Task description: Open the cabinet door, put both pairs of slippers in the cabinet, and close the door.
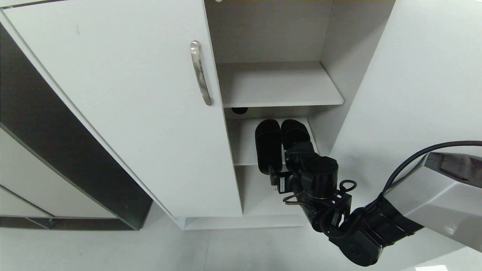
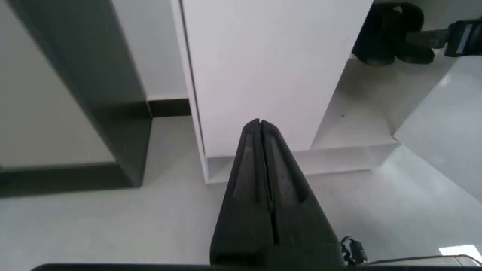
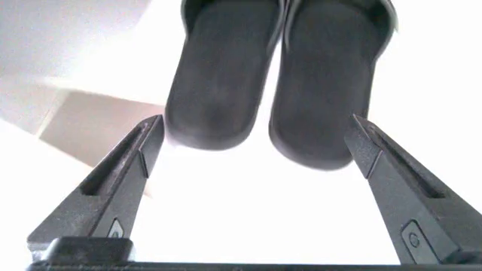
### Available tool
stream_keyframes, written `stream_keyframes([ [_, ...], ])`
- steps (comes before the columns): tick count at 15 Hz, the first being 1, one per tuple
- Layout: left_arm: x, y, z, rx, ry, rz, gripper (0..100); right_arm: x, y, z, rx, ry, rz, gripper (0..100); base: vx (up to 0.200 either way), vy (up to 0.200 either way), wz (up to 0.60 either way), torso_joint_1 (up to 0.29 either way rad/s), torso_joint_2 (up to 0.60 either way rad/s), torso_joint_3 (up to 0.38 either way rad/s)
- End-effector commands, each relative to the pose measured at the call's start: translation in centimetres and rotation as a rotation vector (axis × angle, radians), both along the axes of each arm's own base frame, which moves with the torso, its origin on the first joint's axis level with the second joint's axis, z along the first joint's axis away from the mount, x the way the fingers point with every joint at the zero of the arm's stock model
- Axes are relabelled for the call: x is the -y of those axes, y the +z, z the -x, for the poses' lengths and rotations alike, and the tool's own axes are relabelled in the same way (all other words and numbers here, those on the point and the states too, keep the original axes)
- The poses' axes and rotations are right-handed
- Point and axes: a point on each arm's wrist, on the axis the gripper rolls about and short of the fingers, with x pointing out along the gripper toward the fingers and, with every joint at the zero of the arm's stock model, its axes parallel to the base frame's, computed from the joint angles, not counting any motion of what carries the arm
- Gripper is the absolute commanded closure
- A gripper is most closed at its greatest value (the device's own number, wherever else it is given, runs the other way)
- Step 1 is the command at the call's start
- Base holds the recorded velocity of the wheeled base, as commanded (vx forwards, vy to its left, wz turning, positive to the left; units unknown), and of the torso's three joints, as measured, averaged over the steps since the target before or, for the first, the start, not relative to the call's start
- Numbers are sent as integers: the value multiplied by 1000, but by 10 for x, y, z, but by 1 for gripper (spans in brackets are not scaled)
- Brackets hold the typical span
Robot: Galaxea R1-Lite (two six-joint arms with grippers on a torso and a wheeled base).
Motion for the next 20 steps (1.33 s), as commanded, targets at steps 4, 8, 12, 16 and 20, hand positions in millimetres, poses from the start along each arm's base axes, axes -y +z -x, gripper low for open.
stream_keyframes([
  [4, 0, 0, 0, 0, -1, 5, 100, 1, -1, 1, -3, 0, 3, 0, -50, 0, 0, 2, 2, 1],
  [8, 0, 0, 0, -2, 17, 24, 100, 3, -2, 2, -9, -2, 8, 0, 0, 0, 0, 0, 0, 0],
  [12, 0, 0, 0, -2, 17, 21, 100, 3, -1, 3, -7, -3, 9, 0, 0, 0, 0, 0, 0, 0],
  [16, 0, 0, 0, -4, 15, 16, 100, 3, -3, 2, -12, -3, 13, 0, 0, 0, 0, 1, 4, 141],
  [20, 0, 0, 0, -2, 17, 16, 100, 2, -4, 3, -13, 0, 14, 0, 0, 0, 0, 0, 0, 200],
])
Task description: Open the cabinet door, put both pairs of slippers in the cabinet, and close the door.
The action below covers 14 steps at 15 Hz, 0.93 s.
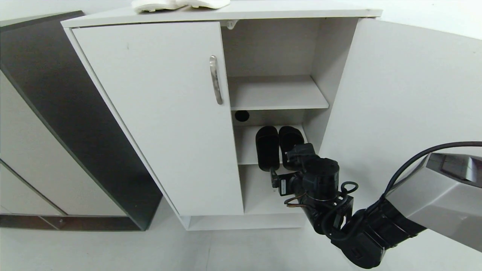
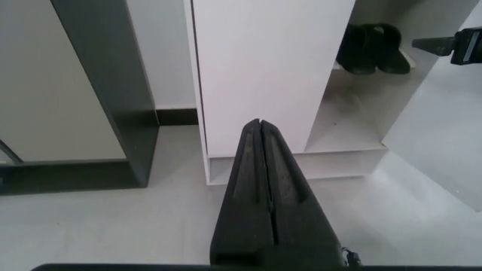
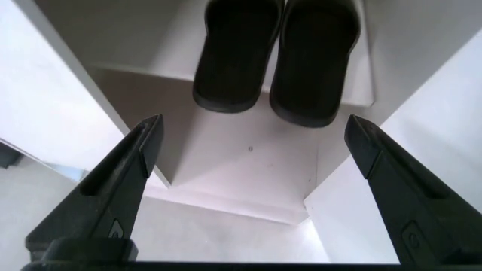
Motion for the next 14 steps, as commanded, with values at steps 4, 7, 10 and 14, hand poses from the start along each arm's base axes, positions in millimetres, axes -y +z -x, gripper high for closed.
stream_keyframes([
  [4, 0, 0, 0, 1, -1, 0, 100, -1, -1, 0, -2, 2, 2, 0, 0, 0, 0, 4, 4, 205],
  [7, 0, 0, 0, -1, -1, 0, 100, -2, -2, 1, -3, 5, 3, 0, 0, 0, 0, 2, 6, 204],
  [10, 0, 0, 0, 0, -1, 2, 100, -1, -1, 1, -3, 3, 2, 0, 0, 0, 0, -2, 4, 199],
  [14, 0, 0, 0, 2, 1, 3, 100, 9, 4, 15, -21, 80, 9, 0, 0, 0, 0, 2, 6, 50],
])
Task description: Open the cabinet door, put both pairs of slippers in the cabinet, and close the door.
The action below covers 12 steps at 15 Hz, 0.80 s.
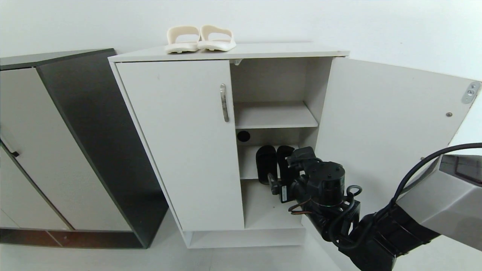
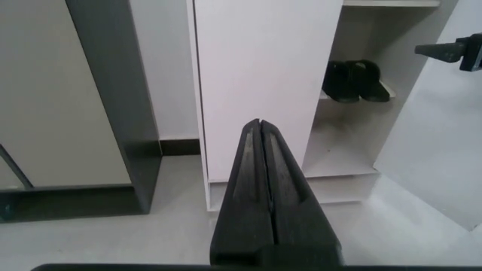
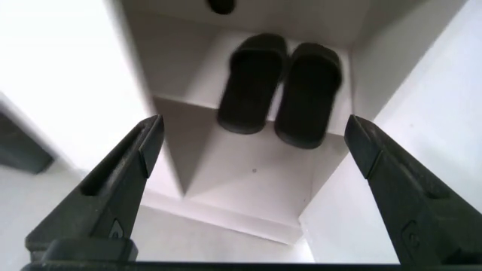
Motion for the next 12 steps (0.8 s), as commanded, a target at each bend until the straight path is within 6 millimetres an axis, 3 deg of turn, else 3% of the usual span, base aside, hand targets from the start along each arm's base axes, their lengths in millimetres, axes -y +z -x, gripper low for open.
stream_keyframes([
  [1, 0, 0, 0, 1, 0, 0, 100, 2, 3, 2, 3, 2, -3, 0, 0, 0, 0, 0, 0, 0],
  [5, 0, 0, 0, -1, 0, 0, 100, 2, 1, 3, -2, 5, 1, 0, 0, 0, 0, 0, 0, 0],
  [12, 0, 0, 0, -2, 0, -2, 100, 4, -5, 4, -19, 11, 18, 0, 0, 200, 0, 3, 3, 7],
])
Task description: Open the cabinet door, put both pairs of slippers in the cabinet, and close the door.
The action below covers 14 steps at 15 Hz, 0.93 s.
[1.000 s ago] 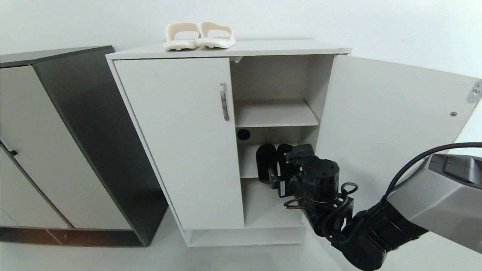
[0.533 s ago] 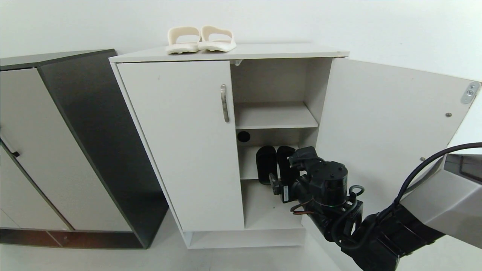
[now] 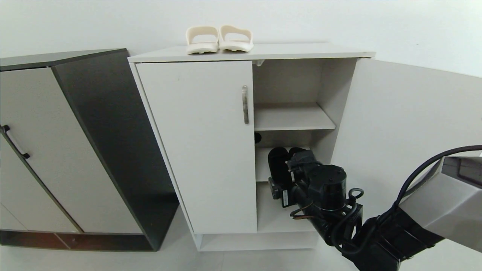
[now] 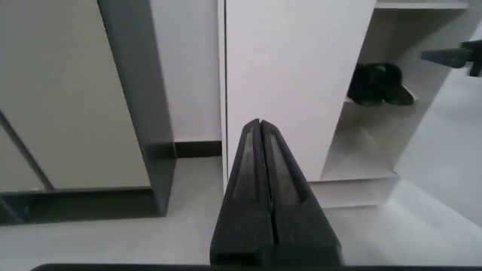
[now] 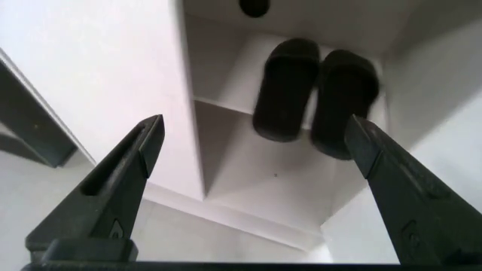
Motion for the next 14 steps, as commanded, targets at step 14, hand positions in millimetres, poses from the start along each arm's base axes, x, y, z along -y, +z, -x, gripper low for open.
stream_keyframes([
  [14, 0, 0, 0, -1, -1, 2, 100, 0, -7, -1, -6, 2, 20, 0, 0, 114, 0, 3, 2, 1],
])
